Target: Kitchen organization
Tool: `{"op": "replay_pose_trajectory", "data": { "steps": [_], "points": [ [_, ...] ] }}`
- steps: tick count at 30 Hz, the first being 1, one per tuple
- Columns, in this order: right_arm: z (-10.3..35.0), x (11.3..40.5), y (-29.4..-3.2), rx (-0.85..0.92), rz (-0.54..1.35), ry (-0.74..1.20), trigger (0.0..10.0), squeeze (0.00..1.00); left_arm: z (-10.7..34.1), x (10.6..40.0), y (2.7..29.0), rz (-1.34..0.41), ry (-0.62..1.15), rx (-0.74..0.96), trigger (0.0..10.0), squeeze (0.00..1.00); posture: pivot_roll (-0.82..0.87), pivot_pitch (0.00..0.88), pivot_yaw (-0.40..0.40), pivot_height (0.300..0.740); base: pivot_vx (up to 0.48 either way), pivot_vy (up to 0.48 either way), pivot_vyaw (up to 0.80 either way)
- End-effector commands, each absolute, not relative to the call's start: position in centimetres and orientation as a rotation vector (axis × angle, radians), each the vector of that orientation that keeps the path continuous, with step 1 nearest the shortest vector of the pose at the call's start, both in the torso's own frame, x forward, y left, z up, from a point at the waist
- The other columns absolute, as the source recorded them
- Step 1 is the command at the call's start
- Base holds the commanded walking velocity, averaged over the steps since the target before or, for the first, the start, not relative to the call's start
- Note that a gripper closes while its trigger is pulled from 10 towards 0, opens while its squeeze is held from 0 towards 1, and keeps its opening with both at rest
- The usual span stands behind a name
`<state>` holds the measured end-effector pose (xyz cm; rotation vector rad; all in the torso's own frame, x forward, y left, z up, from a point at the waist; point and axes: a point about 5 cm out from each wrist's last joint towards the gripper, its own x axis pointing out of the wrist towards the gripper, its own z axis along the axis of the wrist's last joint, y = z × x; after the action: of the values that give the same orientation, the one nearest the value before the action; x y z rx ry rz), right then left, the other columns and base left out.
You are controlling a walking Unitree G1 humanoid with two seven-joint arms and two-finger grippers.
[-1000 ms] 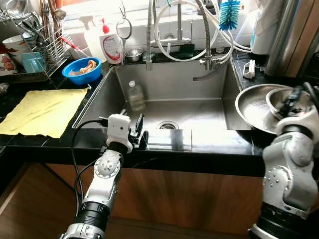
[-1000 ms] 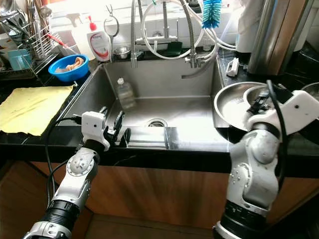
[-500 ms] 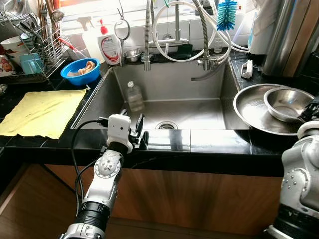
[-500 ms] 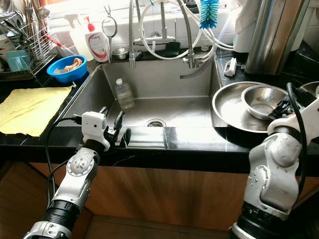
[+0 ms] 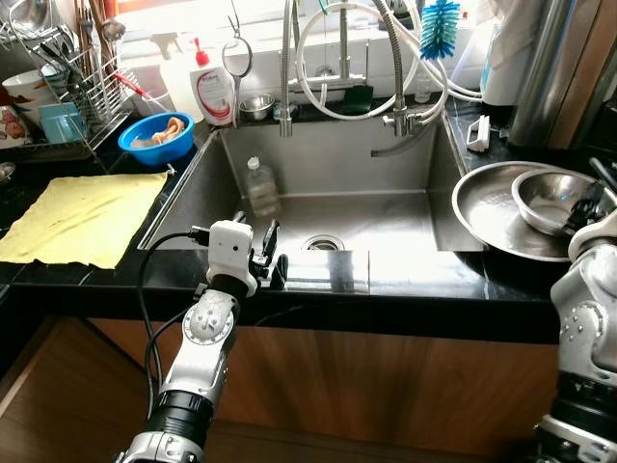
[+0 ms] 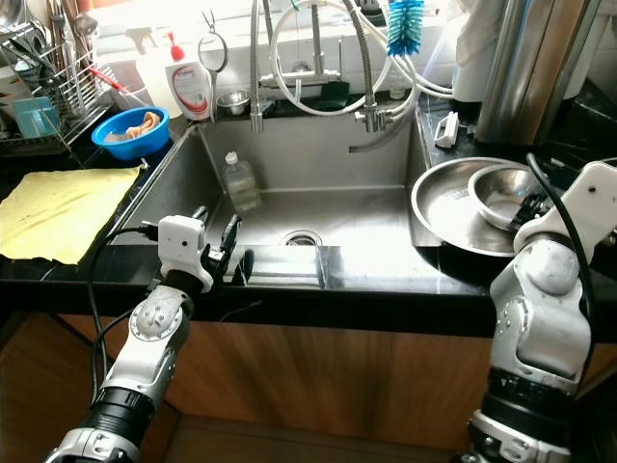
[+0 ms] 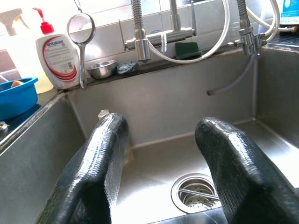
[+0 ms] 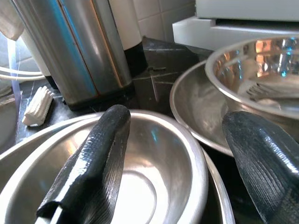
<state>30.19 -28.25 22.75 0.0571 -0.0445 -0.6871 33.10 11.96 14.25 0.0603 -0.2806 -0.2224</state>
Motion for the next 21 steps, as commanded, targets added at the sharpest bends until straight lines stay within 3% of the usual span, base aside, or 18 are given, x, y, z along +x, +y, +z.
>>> {"op": "replay_pose_trajectory", "data": {
  "steps": [1, 21],
  "points": [
    [23.0, 30.6, -28.1, 0.046, -0.661, -0.028, 10.0, 0.0, 14.7, 33.3, 12.4, -0.203, -0.29, 0.055, 10.0, 0.0, -0.29, 0.0, 0.139, 0.74, 0.0, 0.0, 0.0],
    [22.7, 31.5, -27.2, 0.026, -0.532, 0.048, 10.0, 0.0, 15.1, 33.5, 12.5, -0.204, -0.308, 0.073, 10.0, 0.0, -0.29, 0.0, 0.139, 0.74, 0.0, 0.0, 0.0]
  ]
}}
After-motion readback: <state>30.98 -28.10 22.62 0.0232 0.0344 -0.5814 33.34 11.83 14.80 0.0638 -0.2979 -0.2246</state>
